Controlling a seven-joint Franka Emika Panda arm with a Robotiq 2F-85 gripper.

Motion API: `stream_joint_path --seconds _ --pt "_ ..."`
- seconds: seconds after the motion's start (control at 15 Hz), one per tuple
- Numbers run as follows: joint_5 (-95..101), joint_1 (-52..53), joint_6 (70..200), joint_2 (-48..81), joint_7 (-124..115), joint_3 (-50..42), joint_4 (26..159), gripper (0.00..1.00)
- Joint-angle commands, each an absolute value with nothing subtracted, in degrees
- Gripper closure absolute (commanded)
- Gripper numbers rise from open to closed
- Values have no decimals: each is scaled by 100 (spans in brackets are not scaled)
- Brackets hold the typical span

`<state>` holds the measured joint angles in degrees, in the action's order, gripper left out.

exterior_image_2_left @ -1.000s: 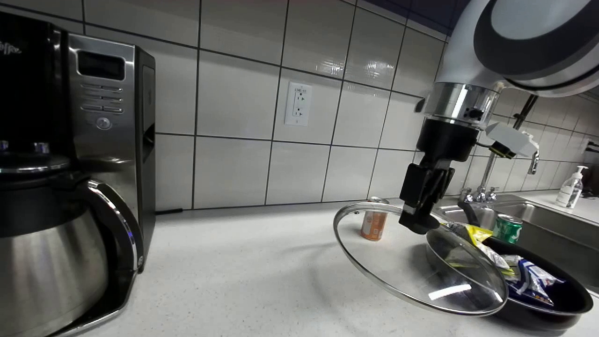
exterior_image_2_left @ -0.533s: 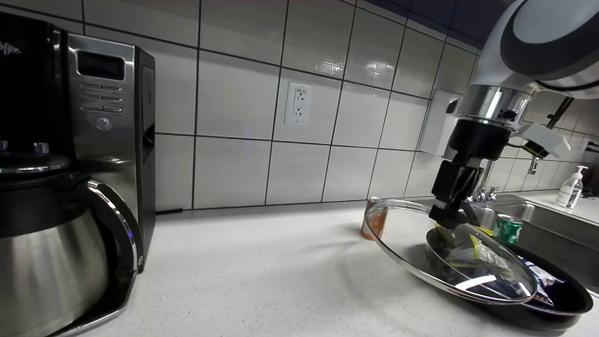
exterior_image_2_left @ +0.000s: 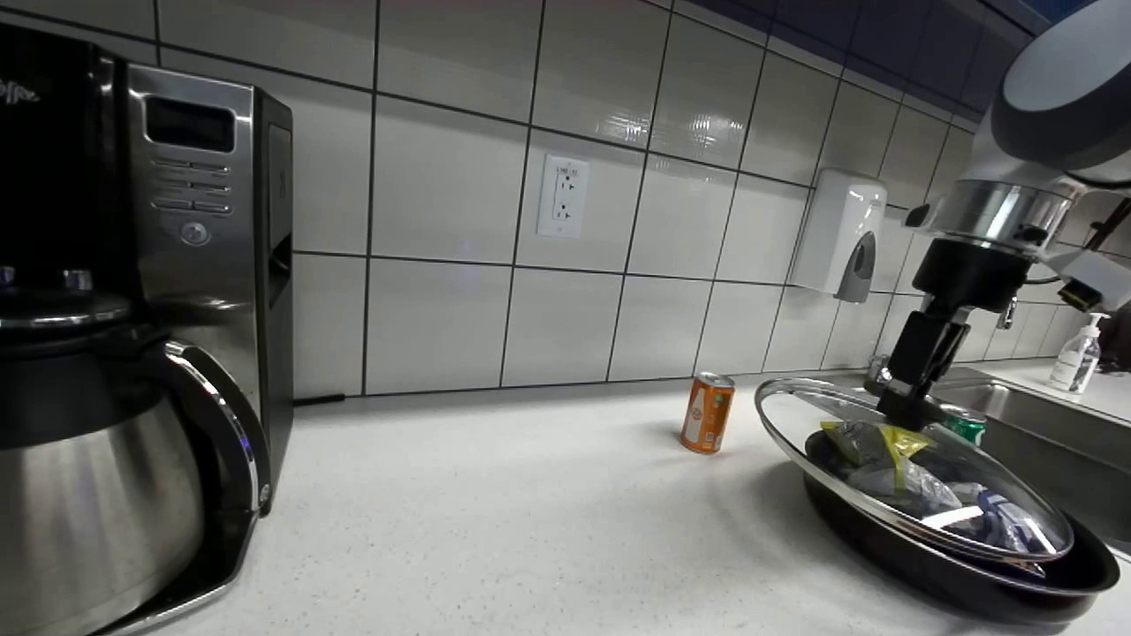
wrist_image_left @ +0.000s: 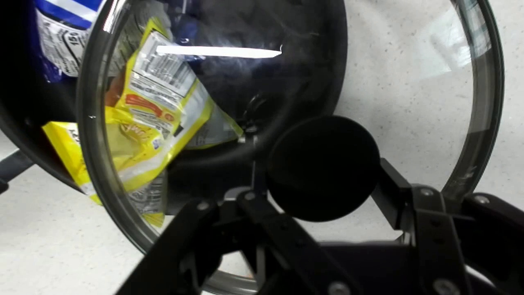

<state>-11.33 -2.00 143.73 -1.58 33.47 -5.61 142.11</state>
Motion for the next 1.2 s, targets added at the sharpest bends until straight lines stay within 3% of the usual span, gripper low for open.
stream_joint_path --seconds 0.0,1.13 --pt "-1275 -450 14065 -445 4061 -760 14257 61" --pt "-1209 -955 13500 182 4924 -1203 13589 61"
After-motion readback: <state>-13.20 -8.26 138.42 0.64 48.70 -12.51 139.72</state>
